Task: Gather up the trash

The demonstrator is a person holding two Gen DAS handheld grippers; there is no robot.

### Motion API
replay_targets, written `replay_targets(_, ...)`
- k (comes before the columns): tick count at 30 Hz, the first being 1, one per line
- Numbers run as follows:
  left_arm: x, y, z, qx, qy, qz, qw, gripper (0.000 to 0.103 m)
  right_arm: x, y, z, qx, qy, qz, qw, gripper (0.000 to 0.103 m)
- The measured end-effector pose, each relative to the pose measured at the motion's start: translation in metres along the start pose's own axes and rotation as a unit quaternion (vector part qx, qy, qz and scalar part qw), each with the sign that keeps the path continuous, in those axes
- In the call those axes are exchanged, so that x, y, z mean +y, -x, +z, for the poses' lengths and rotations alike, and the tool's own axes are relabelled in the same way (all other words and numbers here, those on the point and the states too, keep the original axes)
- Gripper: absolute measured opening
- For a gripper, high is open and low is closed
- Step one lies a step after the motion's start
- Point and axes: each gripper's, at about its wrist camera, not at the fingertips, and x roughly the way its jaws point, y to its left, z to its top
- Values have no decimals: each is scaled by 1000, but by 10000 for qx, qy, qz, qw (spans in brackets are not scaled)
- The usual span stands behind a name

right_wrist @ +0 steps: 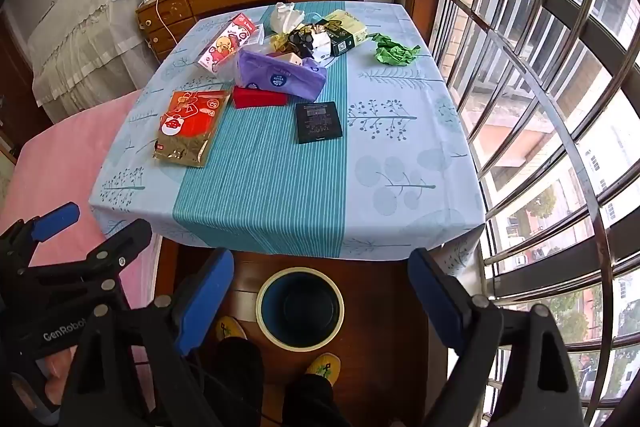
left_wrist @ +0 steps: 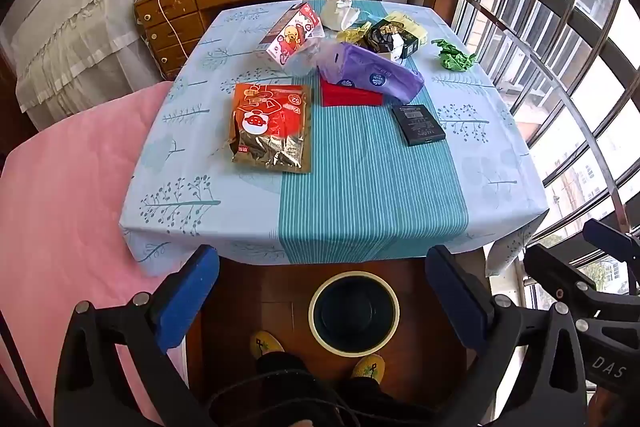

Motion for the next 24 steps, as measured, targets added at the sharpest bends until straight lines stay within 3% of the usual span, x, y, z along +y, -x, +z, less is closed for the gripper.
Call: replay_targets(24, -4, -7, -5, 119, 81, -34, 9999, 99, -6, -9, -4, 114, -61, 158, 9998, 89)
